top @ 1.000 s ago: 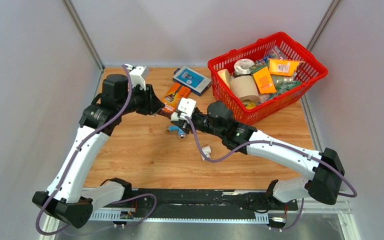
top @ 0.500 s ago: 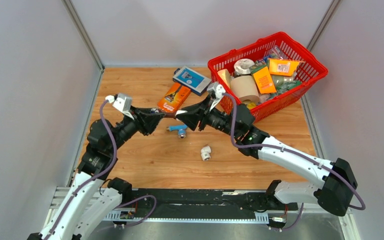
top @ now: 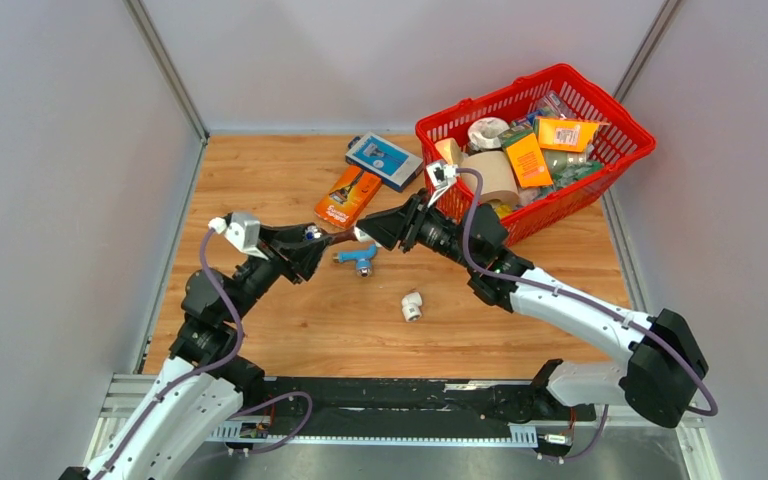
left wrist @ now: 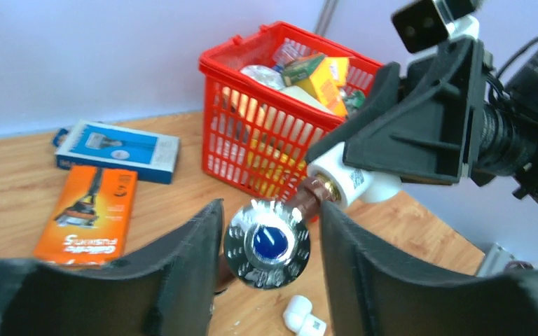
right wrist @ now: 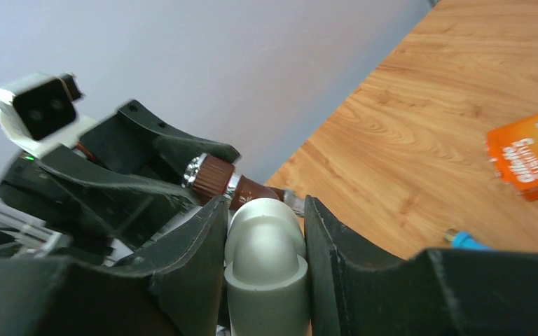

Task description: Install the water faucets

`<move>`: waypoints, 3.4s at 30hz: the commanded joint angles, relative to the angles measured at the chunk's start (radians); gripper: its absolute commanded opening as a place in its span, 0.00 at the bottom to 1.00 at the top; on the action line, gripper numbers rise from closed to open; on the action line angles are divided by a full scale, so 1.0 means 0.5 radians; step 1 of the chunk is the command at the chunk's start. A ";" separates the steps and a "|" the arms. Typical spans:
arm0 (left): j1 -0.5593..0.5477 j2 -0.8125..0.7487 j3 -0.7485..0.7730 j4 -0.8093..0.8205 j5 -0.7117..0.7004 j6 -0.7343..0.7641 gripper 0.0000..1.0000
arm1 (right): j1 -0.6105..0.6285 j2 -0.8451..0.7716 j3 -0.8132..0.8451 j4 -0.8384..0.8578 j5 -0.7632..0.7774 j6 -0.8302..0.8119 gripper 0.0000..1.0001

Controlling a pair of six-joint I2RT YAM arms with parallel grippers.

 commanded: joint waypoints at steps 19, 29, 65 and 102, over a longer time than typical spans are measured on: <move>-0.001 0.261 0.221 -0.296 -0.461 -1.648 0.84 | -0.092 -0.032 -0.161 0.720 -0.118 -0.933 0.00; -0.001 0.390 0.172 -0.109 -0.342 -1.948 0.84 | -0.089 0.001 -0.179 0.898 -0.253 -0.914 0.00; -0.001 0.124 -0.491 1.735 -0.147 -0.921 0.00 | -0.089 0.176 -0.139 0.490 -0.042 0.449 0.16; -0.001 0.120 0.168 0.376 0.192 -0.562 0.00 | 0.236 0.213 0.354 -0.181 -0.925 -1.212 0.71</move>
